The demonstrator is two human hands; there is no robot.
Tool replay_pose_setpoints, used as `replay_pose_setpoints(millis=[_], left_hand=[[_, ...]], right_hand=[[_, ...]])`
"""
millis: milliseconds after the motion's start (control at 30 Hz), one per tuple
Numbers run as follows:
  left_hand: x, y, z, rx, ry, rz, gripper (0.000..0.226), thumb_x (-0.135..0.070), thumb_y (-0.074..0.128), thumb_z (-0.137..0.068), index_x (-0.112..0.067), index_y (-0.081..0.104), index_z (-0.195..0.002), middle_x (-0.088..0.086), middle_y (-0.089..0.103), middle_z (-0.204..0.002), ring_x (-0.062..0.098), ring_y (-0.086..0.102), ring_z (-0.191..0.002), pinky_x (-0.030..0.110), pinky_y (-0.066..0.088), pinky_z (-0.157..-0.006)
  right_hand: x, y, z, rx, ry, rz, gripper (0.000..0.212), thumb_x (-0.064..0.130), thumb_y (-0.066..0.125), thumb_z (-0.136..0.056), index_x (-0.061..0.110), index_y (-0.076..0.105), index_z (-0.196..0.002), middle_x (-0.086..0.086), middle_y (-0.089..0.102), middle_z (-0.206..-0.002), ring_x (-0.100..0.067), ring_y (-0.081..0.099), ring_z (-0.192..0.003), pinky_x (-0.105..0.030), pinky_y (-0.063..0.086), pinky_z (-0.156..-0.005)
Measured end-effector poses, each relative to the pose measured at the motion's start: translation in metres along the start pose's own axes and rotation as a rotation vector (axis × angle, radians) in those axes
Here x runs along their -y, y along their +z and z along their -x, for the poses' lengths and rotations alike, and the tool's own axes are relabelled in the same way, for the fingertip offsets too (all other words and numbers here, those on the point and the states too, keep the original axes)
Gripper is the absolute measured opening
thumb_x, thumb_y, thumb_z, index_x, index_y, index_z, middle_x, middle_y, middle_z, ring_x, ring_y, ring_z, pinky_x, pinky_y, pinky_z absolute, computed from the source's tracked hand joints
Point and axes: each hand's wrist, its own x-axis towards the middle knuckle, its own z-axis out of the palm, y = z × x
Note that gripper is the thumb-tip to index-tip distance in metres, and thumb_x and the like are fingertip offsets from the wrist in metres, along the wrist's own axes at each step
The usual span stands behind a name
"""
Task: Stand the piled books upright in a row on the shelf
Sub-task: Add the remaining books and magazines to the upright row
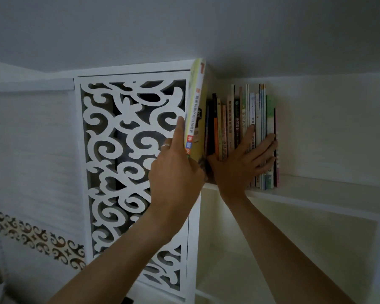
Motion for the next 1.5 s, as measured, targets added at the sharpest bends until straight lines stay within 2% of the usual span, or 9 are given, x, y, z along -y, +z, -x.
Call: replay_pose_setpoints(millis=[133, 300, 400, 533, 600, 767, 900, 1133, 1500], left_hand=[[-0.001, -0.005, -0.003, 0.01, 0.004, -0.03, 0.088, -0.025, 0.047, -0.078, -0.03, 0.024, -0.164, 0.009, 0.069, -0.117, 0.027, 0.067, -0.089, 0.047, 0.061, -0.069], [-0.004, -0.001, -0.007, 0.009, 0.006, -0.058, 0.089, -0.009, 0.059, -0.086, -0.029, 0.022, -0.165, 0.009, 0.067, -0.124, 0.029, 0.067, -0.094, 0.049, 0.061, -0.073], [-0.003, 0.001, -0.006, 0.023, 0.017, -0.009, 0.089, -0.021, 0.052, -0.08, -0.03, 0.024, -0.164, 0.008, 0.067, -0.125, 0.028, 0.069, -0.092, 0.048, 0.062, -0.07], [-0.001, 0.001, -0.005, 0.019, 0.036, 0.011, 0.089, -0.037, 0.034, -0.073, -0.032, 0.026, -0.162, 0.005, 0.066, -0.133, 0.026, 0.07, -0.097, 0.046, 0.063, -0.069], [0.001, -0.001, -0.005, 0.014, 0.035, 0.02, 0.09, -0.046, 0.026, -0.072, -0.032, 0.028, -0.161, 0.004, 0.067, -0.129, 0.025, 0.071, -0.095, 0.046, 0.063, -0.069], [0.002, -0.002, -0.004, -0.014, 0.008, 0.012, 0.08, -0.017, 0.054, -0.086, -0.033, 0.03, -0.16, 0.006, 0.068, -0.124, 0.026, 0.068, -0.094, 0.047, 0.062, -0.073], [0.002, 0.001, -0.004, -0.006, -0.008, 0.026, 0.086, -0.035, 0.037, -0.075, -0.038, 0.028, -0.16, 0.004, 0.068, -0.117, 0.025, 0.067, -0.085, 0.046, 0.061, -0.068], [0.008, 0.01, -0.009, 0.002, -0.033, -0.055, 0.087, -0.006, 0.055, -0.087, -0.036, 0.023, -0.162, 0.005, 0.067, -0.117, 0.024, 0.066, -0.085, 0.044, 0.06, -0.069], [0.01, 0.015, -0.017, 0.002, -0.024, -0.129, 0.084, -0.011, 0.056, -0.088, -0.031, 0.022, -0.163, 0.006, 0.062, -0.123, 0.023, 0.062, -0.096, 0.04, 0.057, -0.076]], right_hand=[[0.004, 0.002, 0.0, 0.021, 0.009, -0.014, 0.124, 0.089, 0.059, -0.068, 0.016, 0.027, -0.162, -0.031, 0.013, -0.165, -0.049, 0.011, -0.153, -0.065, 0.012, -0.121], [0.011, 0.006, 0.0, 0.002, 0.029, 0.006, 0.124, 0.094, 0.055, -0.07, 0.014, 0.028, -0.162, -0.033, 0.015, -0.164, -0.051, 0.012, -0.153, -0.067, 0.012, -0.12], [0.013, 0.011, 0.001, -0.022, 0.035, -0.019, 0.118, 0.095, 0.044, -0.076, 0.016, 0.022, -0.161, -0.033, 0.015, -0.164, -0.052, 0.012, -0.152, -0.069, 0.014, -0.118], [0.017, 0.015, 0.003, -0.032, 0.049, 0.008, 0.117, 0.093, 0.047, -0.077, 0.017, 0.013, -0.159, -0.033, 0.015, -0.164, -0.053, 0.013, -0.152, -0.069, 0.014, -0.118], [0.017, 0.017, 0.003, -0.03, 0.044, 0.015, 0.119, 0.092, 0.052, -0.076, 0.017, 0.012, -0.159, -0.033, 0.014, -0.164, -0.053, 0.012, -0.152, -0.07, 0.014, -0.118], [0.011, 0.016, -0.001, -0.004, -0.031, 0.061, 0.119, 0.087, 0.058, -0.075, 0.022, 0.014, -0.164, -0.029, 0.006, -0.167, -0.051, 0.004, -0.154, -0.072, 0.012, -0.116], [0.013, 0.021, -0.008, -0.059, -0.152, 0.155, 0.098, 0.07, 0.063, -0.088, 0.03, 0.014, -0.164, -0.026, 0.004, -0.168, -0.05, 0.003, -0.154, -0.075, 0.013, -0.115], [0.009, 0.022, -0.008, -0.061, -0.177, 0.138, 0.093, 0.08, 0.051, -0.089, 0.03, 0.023, -0.162, -0.025, 0.013, -0.168, -0.052, 0.008, -0.153, -0.074, 0.014, -0.115], [0.013, 0.03, -0.008, -0.098, -0.149, 0.112, 0.092, 0.072, 0.058, -0.09, 0.029, 0.023, -0.162, -0.024, 0.013, -0.168, -0.049, 0.008, -0.154, -0.071, 0.013, -0.118]])
